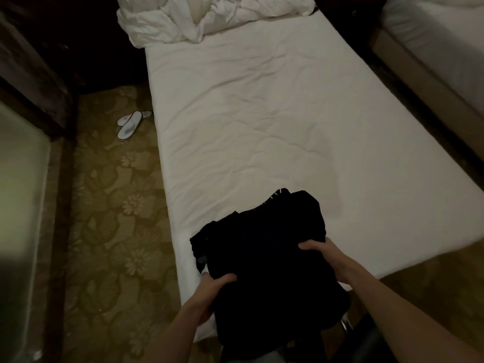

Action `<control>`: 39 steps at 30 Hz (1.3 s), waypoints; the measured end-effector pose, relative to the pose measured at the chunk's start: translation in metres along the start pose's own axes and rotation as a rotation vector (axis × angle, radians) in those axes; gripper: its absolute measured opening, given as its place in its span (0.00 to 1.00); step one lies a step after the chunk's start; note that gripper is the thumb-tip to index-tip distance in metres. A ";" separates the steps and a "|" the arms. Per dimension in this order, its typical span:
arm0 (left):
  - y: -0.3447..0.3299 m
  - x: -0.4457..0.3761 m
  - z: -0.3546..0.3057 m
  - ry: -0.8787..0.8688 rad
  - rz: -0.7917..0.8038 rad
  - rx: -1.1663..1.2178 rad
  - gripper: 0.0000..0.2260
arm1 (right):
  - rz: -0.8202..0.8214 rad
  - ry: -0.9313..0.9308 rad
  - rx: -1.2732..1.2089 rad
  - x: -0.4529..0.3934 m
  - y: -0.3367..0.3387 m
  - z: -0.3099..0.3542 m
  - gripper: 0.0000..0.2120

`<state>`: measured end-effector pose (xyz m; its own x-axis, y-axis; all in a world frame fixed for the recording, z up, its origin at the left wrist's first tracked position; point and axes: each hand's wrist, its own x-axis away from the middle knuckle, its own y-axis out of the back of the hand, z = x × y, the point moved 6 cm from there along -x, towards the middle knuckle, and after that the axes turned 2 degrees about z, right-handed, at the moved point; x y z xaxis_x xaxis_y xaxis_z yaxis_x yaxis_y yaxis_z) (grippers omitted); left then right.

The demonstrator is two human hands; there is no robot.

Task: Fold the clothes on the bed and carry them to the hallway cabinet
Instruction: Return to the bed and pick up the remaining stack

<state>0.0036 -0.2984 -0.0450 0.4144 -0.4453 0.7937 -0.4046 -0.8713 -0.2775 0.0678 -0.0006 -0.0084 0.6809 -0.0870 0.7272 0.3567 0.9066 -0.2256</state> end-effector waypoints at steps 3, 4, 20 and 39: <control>0.000 0.003 0.004 0.097 0.002 0.051 0.53 | -0.003 -0.031 0.015 0.006 0.006 0.001 0.30; -0.003 0.005 0.004 0.120 0.001 0.061 0.53 | -0.022 -0.042 0.036 0.006 0.009 -0.001 0.28; -0.015 -0.017 0.012 0.071 -0.534 -0.688 0.51 | -0.094 -0.030 0.250 -0.017 -0.003 -0.061 0.24; -0.052 -0.006 -0.006 -0.108 -0.734 -0.853 0.31 | -0.172 0.127 0.386 -0.024 0.001 -0.050 0.39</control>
<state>0.0173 -0.2489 -0.0326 0.8325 0.0647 0.5502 -0.4415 -0.5223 0.7295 0.0838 -0.0179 -0.0591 0.7144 -0.2787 0.6418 0.2231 0.9601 0.1686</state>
